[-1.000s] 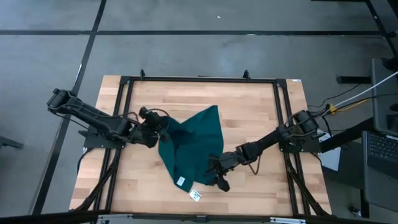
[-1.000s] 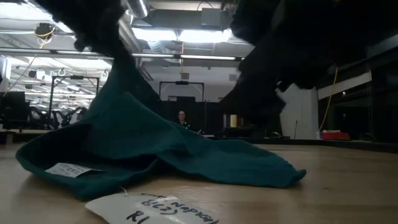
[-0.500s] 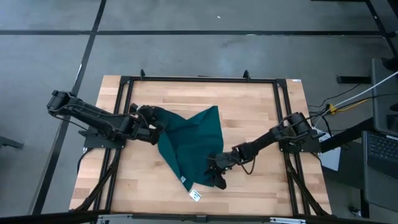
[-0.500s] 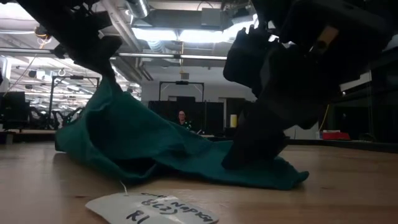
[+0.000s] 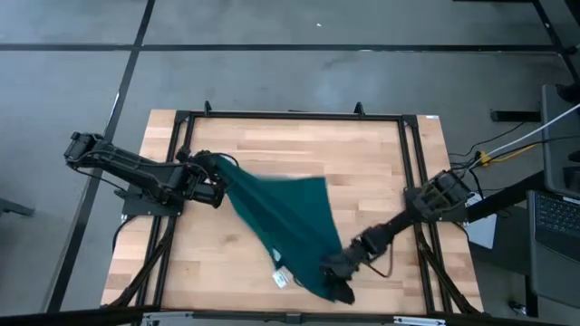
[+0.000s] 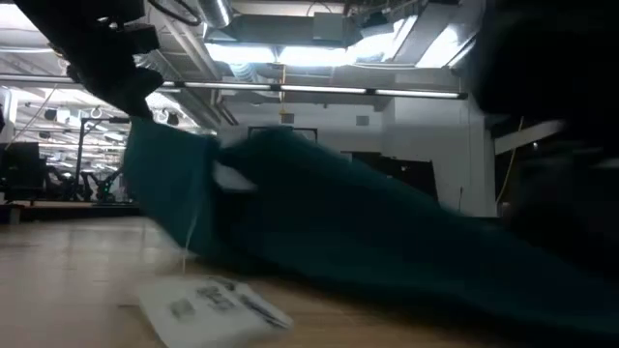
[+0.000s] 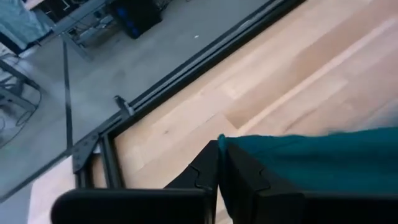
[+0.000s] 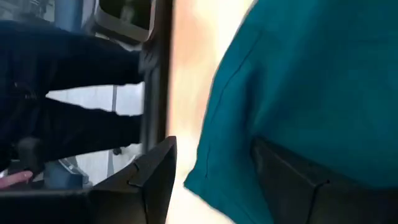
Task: Fold microfiber towels
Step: Fold the towel
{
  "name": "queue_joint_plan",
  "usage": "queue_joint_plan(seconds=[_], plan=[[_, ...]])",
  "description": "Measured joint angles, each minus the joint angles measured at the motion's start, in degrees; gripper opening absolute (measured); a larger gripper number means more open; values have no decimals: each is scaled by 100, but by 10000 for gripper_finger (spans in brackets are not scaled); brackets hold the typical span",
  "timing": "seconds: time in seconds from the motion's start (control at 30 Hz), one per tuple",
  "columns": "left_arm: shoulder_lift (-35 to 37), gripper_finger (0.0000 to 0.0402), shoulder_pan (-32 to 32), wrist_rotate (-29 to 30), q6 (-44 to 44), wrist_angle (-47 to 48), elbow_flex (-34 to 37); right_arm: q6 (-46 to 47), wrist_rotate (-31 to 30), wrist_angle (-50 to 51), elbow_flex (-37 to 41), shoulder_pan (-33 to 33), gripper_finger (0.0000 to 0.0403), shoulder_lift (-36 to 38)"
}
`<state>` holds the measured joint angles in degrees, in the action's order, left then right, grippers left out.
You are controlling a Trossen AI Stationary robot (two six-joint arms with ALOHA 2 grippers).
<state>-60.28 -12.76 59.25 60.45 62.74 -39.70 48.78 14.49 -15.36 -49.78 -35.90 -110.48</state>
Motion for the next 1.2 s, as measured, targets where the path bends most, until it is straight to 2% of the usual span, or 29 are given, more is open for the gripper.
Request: queue_joint_plan(seconds=[0.07,0.17,0.23,0.3,0.5,0.6,0.67,0.77,0.93,1.03,1.1,1.2], plan=[[79,18,-79,165,-9,-1,0,126,-453,73,24,-151,211,148],[247,31,-324,398,-57,-246,0,116,-1546,193,46,-147,208,350],[406,35,-494,220,-143,-441,0,64,-2010,24,44,21,209,454],[542,35,-690,12,-304,-764,1,-37,-2190,-224,28,220,213,461],[570,26,-1115,-929,-1088,-1630,0,-528,-2222,-659,28,823,239,460],[512,23,-1471,-1707,-1528,-2276,0,-677,-2084,-777,24,1091,252,470],[370,20,-1683,-2111,-1451,-2588,0,-753,-1842,-624,24,1207,260,468],[28,14,-2064,-2311,-1076,-2923,0,-766,-1411,-517,21,1263,267,471],[-674,2,-2488,-2138,-635,-3621,2,-336,-692,-259,215,786,272,473],[-1080,3,-2585,-2477,-794,-4368,1,97,-395,-288,395,381,270,549],[-1378,3,-2628,-2727,-806,-4762,0,357,-585,-561,523,206,269,655],[-1871,2,-2684,-2929,-721,-5110,-91,596,-1199,-1132,641,77,270,834]])
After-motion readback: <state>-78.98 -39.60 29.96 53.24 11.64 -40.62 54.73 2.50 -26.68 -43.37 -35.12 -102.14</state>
